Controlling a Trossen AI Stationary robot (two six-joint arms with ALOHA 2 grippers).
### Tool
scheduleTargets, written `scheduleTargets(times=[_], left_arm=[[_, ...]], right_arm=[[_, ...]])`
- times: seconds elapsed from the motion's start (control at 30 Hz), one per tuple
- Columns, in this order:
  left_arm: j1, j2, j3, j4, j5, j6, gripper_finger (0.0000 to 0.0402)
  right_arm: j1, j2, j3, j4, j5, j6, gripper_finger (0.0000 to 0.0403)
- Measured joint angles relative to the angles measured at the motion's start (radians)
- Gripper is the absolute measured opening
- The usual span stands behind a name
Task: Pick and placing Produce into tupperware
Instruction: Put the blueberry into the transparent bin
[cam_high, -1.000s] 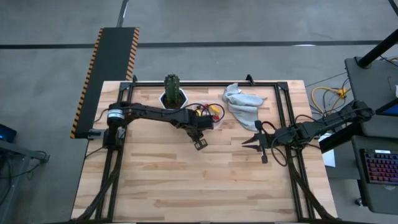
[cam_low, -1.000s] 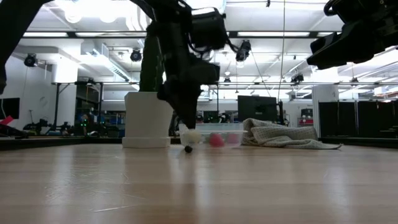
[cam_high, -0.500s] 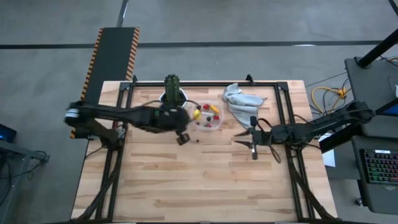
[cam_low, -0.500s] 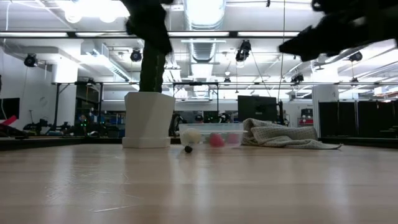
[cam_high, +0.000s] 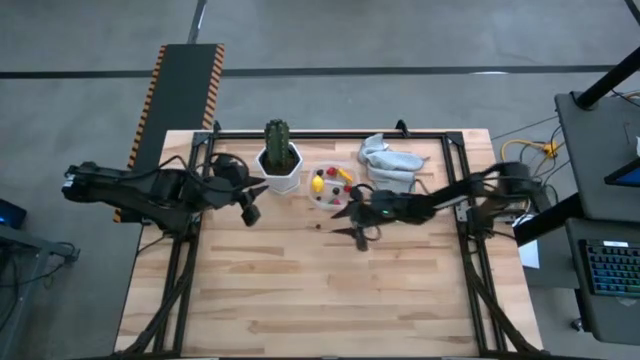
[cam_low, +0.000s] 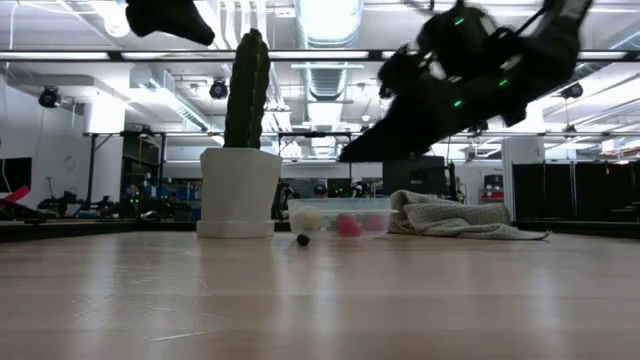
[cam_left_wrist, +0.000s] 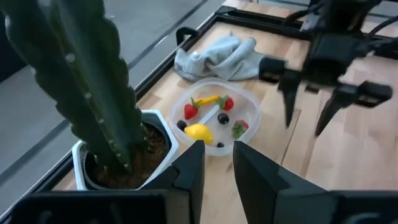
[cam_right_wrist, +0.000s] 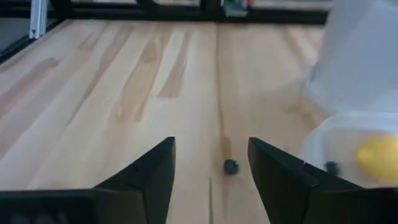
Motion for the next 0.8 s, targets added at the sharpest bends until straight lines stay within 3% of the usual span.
scheduleTargets(times=[0.2, 0.8], left_arm=[[-0.01, -0.068, -0.063, 0.0, 0.001, -0.007, 0.0069], [-0.01, -0.111, -0.097, 0.007, 0.001, 0.002, 0.0069]], right_arm=[[-0.047, 0.172, 0.133, -0.003, -0.141, 0.017, 0.0199], [-0.083, 0.361, 0.303, -0.13, -0.138, -0.047, 0.0199]])
